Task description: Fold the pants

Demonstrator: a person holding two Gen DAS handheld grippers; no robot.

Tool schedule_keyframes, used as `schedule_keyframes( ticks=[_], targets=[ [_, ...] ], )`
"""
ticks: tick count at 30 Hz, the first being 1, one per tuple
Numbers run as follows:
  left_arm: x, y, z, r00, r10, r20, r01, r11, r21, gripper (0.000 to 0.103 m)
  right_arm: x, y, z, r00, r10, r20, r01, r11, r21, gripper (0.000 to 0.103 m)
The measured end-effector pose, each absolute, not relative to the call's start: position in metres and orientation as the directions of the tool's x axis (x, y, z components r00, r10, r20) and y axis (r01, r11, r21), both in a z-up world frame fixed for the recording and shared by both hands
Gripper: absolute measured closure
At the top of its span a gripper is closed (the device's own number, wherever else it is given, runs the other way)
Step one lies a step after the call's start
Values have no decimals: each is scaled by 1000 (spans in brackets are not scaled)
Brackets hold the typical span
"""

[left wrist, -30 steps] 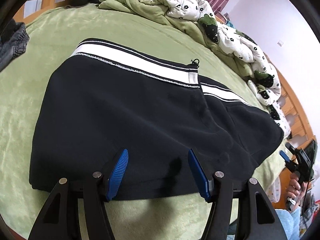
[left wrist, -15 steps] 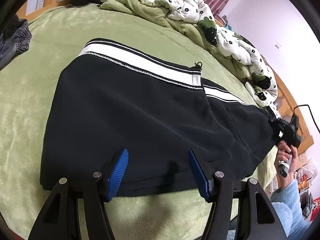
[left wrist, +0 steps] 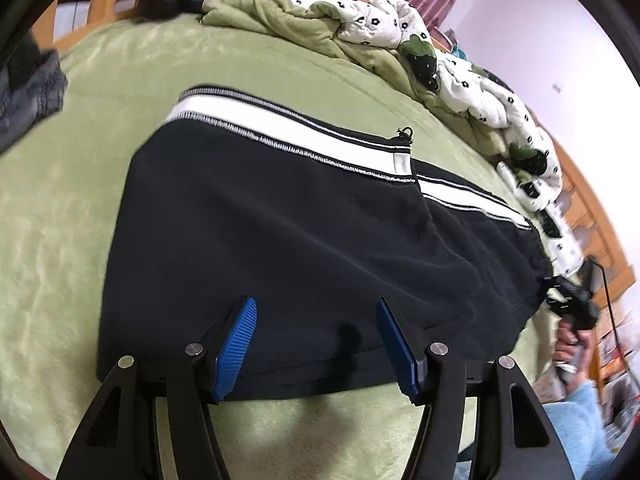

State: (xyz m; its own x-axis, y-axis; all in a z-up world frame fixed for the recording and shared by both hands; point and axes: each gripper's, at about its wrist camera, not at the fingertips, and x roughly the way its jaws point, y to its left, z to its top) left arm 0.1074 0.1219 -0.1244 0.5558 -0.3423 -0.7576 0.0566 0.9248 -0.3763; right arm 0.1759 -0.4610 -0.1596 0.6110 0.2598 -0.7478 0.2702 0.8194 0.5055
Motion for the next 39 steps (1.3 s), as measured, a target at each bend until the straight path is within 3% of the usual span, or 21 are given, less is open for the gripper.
schedule_keyframes(
  ticks=[1, 5, 8, 12, 15, 17, 19, 21, 23, 26, 27, 28, 30, 35, 36, 37, 39],
  targets=[
    [107, 120, -122, 561, -332, -758, 65, 931, -360, 43, 170, -460, -154, 613, 222, -758, 277, 839, 469, 47],
    [105, 121, -114, 590, -284, -756, 71, 950, -303, 43, 141, -455, -119, 638, 53, -768, 293, 906, 306, 47],
    [103, 127, -116, 583, -299, -755, 48, 941, -335, 43, 131, -441, -95, 686, -1, -727, 238, 945, 224, 47],
    [96, 127, -118, 576, -260, -775, 34, 955, -295, 43, 142, -403, -91, 716, 53, -696, 83, 984, 159, 47],
    [88, 137, -116, 564, -293, -772, 27, 941, -338, 43, 164, -391, -116, 669, 30, -742, 53, 995, 88, 49],
    [82, 148, -112, 566, -299, -768, 14, 935, -354, 43, 176, -399, -137, 633, 20, -774, 78, 993, 89, 57],
    [75, 156, -110, 579, -284, -765, 2, 938, -347, 43, 184, -408, -138, 629, 17, -778, 100, 990, 102, 76],
    [69, 163, -111, 581, -279, -764, -11, 937, -350, 43, 189, -413, -134, 601, 4, -799, 136, 985, 108, 83],
    [63, 167, -115, 580, -291, -761, -20, 929, -370, 43, 178, -418, -121, 604, 13, -797, 160, 978, 137, 80],
    [59, 168, -121, 577, -302, -759, -20, 923, -383, 43, 147, -424, -107, 657, 20, -753, 185, 964, 188, 57],
    [58, 167, -123, 574, -305, -760, -20, 923, -385, 43, 137, -423, -105, 666, 23, -745, 187, 962, 197, 41],
    [58, 166, -126, 571, -310, -760, -19, 921, -389, 43, 131, -420, -104, 664, -4, -747, 203, 963, 176, 36],
    [58, 164, -128, 565, -314, -763, -18, 920, -393, 43, 122, -419, -110, 658, -40, -752, 232, 961, 151, 36],
    [58, 161, -128, 568, -308, -763, 5, 929, -371, 43, 153, -440, -148, 580, 19, -814, 335, 906, 259, 36],
    [58, 160, -130, 568, -300, -766, 14, 934, -356, 43, 159, -446, -154, 576, 56, -815, 364, 875, 318, 37],
    [60, 160, -133, 567, -279, -775, 10, 943, -332, 43, 165, -454, -155, 609, 88, -788, 383, 838, 389, 58],
    [64, 162, -140, 550, -245, -798, -18, 952, -305, 43, 178, -458, -149, 618, 90, -781, 387, 830, 401, 71]
  ],
)
